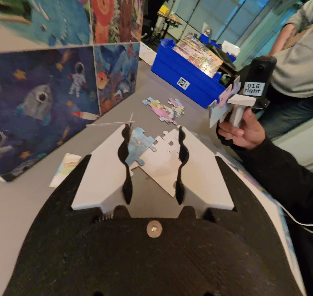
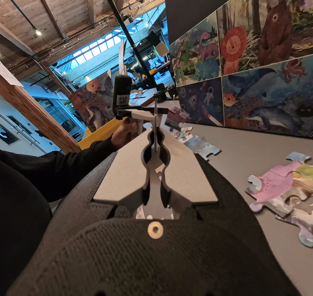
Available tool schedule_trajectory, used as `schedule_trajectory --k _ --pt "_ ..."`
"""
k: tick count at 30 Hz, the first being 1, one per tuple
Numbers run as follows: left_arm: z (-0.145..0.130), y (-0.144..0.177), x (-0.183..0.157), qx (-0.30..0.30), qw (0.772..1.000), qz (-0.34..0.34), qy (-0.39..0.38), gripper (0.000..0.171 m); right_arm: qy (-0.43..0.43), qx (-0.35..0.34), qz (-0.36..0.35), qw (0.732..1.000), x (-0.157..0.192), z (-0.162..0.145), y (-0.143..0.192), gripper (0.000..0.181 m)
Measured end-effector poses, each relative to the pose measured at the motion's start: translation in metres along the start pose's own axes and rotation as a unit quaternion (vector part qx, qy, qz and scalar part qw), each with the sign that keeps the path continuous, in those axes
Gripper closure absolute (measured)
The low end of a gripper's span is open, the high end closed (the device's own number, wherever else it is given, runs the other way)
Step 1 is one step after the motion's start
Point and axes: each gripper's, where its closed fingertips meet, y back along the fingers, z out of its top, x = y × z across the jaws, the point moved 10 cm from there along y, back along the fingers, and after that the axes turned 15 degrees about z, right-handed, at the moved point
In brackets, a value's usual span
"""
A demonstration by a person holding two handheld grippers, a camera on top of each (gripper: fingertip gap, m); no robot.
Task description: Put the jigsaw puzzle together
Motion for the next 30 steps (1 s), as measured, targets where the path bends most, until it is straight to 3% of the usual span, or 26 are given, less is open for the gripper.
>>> schedule_trajectory --k 2,6,10,14,16,18,20,23,24,26,30 --pt "0.004 0.004 -0.004 -0.017 0.999 0.014 -0.031 0.105 -0.003 0.004 0.009 1.000 -0.004 -0.001 -0.003 0.181" --pt "0.004 0.003 -0.021 -0.017 0.997 -0.022 -0.079 0.108 -0.012 0.038 0.025 0.999 -0.013 -0.008 -0.015 0.181" --pt "-0.008 -0.012 -0.016 0.056 0.993 -0.101 0.003 0.108 -0.008 0.075 0.034 0.997 -0.018 -0.011 -0.026 0.181" --pt "-0.003 -0.003 -0.004 0.040 0.993 -0.110 0.006 0.136 0.000 0.091 0.031 0.995 -0.019 -0.013 -0.026 0.181" --pt "0.003 0.003 -0.002 0.028 0.981 -0.185 0.048 0.148 -0.005 0.083 0.034 0.996 -0.019 -0.015 -0.025 0.181" --pt "0.003 0.001 -0.006 0.041 0.961 -0.259 0.091 0.138 -0.019 0.068 0.053 0.996 -0.018 -0.017 -0.027 0.181" --pt "-0.009 -0.012 -0.017 0.077 0.960 -0.256 0.085 0.119 -0.033 0.055 0.081 0.995 -0.015 -0.019 -0.033 0.181" --pt "-0.023 -0.026 -0.042 0.087 0.952 -0.284 0.068 0.114 -0.033 0.065 0.088 0.993 -0.011 -0.023 -0.042 0.181" --pt "-0.025 -0.027 -0.048 0.082 0.948 -0.298 0.078 0.120 -0.032 0.070 0.088 0.993 -0.010 -0.024 -0.044 0.181" --pt "-0.026 -0.028 -0.053 0.072 0.946 -0.304 0.082 0.165 -0.031 0.067 0.095 0.993 -0.008 -0.024 -0.046 0.179" --pt "-0.024 -0.026 -0.048 0.061 0.960 -0.267 0.068 0.171 -0.026 0.065 0.077 0.995 -0.009 -0.022 -0.043 0.181"
